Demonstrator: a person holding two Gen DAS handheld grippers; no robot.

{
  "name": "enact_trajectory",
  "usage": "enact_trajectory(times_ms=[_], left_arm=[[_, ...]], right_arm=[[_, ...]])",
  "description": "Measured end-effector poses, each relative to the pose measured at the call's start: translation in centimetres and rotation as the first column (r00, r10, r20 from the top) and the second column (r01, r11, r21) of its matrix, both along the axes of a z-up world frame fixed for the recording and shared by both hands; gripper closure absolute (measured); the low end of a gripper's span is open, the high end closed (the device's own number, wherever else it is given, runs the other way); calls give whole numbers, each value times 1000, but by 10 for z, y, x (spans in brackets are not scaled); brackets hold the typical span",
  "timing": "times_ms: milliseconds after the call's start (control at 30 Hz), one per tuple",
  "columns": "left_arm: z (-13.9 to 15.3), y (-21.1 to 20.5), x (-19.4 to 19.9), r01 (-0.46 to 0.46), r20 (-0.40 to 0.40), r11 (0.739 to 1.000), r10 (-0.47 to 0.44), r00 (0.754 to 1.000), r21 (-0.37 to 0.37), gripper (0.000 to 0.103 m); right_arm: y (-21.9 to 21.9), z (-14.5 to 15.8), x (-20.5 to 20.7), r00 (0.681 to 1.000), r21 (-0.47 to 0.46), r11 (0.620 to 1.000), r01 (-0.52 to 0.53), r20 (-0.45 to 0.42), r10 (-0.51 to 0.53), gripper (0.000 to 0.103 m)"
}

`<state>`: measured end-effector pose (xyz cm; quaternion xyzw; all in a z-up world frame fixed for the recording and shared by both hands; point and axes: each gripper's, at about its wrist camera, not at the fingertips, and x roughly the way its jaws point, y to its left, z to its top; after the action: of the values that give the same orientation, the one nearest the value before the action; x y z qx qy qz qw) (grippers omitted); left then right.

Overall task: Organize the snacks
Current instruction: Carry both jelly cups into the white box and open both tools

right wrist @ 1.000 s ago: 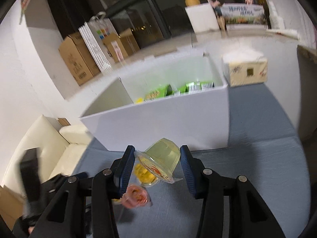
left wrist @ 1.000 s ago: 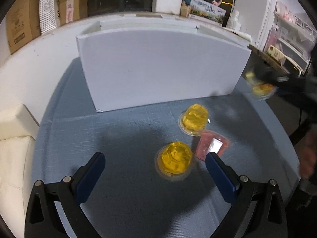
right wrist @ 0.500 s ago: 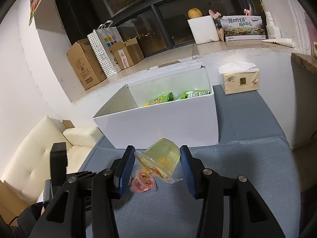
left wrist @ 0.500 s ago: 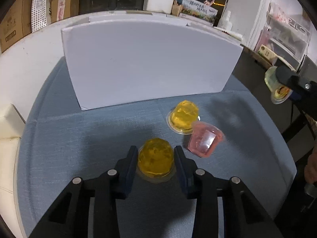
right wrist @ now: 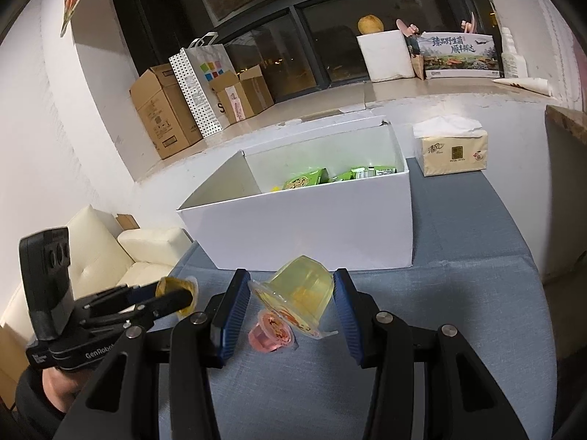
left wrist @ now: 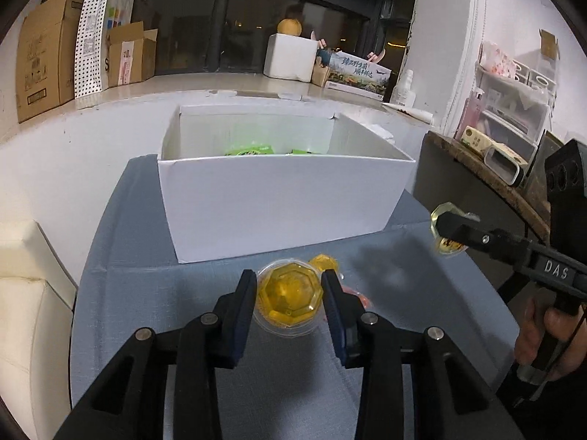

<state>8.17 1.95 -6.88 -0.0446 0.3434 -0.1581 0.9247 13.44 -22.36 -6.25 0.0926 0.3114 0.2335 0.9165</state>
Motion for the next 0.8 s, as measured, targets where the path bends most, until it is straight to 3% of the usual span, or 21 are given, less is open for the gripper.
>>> enact_trajectory(times_ms=[167,300,533,733,767,800], left_arm=[[6,-13,5,14,27,1000,-14,1000,-3,62],[34,-17,20,20,85,1000,-21,996,6,62],[81,-21,93,4,156,1000,-7,988,25,62],[71,-16,159,-59,110,997,54,992,45,62],[66,-16,169,-75,86,996,70,994,58,59],[61,-15,176,-85,66,994,81,995,66,42]], right_arm=[[0,8,1,1000,2,1000,-4,18,4,52],[4,28,13,998,-7,1000,-12,64,12,52],[19,74,78,993,-28,1000,-13,116,16,52],[23,68,139,999,-77,997,9,51,-5,52],[24,64,148,999,-97,995,12,33,-9,51],[25,61,154,1000,-115,993,18,16,-17,40]])
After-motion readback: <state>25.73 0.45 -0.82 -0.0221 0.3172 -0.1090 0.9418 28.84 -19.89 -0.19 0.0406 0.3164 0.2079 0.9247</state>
